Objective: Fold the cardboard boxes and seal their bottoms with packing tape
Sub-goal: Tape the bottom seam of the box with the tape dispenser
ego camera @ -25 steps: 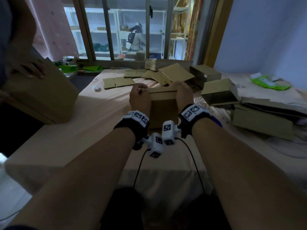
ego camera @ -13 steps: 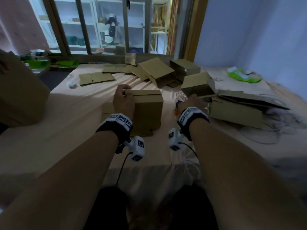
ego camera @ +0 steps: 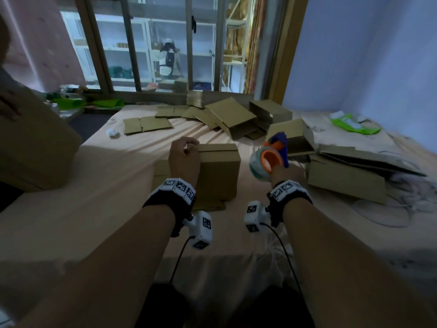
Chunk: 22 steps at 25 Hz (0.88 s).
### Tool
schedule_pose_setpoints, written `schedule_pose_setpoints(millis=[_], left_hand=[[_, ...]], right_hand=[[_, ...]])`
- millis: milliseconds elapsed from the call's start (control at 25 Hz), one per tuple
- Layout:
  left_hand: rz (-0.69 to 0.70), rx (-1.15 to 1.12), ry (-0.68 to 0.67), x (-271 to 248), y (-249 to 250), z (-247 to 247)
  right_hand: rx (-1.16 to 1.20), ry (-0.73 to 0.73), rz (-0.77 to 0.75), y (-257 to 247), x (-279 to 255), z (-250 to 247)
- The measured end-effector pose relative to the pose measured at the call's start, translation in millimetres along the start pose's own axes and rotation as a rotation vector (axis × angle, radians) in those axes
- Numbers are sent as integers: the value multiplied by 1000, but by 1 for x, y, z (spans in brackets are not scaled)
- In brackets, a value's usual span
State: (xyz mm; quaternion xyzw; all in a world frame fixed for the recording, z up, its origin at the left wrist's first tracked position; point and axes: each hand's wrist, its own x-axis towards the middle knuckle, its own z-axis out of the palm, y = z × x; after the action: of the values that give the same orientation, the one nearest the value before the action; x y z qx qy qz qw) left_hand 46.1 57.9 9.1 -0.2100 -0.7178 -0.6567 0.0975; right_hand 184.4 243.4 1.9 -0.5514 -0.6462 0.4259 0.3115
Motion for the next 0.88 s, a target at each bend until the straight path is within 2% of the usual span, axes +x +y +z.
schedule_pose_setpoints(millis=[40, 120, 280, 440, 560, 640, 880], left_hand=[[43, 9, -5, -1, -1, 0], [81, 10, -21, 0, -1, 0], [10, 4, -34, 6, -4, -3], [10, -6, -76, 11, -5, -8], [0, 1, -75, 11, -11, -3], [-15, -10, -84, 12, -14, 1], [-5, -2, -133, 16, -19, -2]], right_hand=[[159, 28, -11, -11, -2, 3], [332, -6, -108, -37, -8, 9], [449, -118, -317, -90, -33, 26], [333, -193, -550, -116, -59, 42], [271, -262, -684, -117, -68, 63], [238, -258, -755, -112, -71, 74], [212, -146, -836, -111, -66, 81]])
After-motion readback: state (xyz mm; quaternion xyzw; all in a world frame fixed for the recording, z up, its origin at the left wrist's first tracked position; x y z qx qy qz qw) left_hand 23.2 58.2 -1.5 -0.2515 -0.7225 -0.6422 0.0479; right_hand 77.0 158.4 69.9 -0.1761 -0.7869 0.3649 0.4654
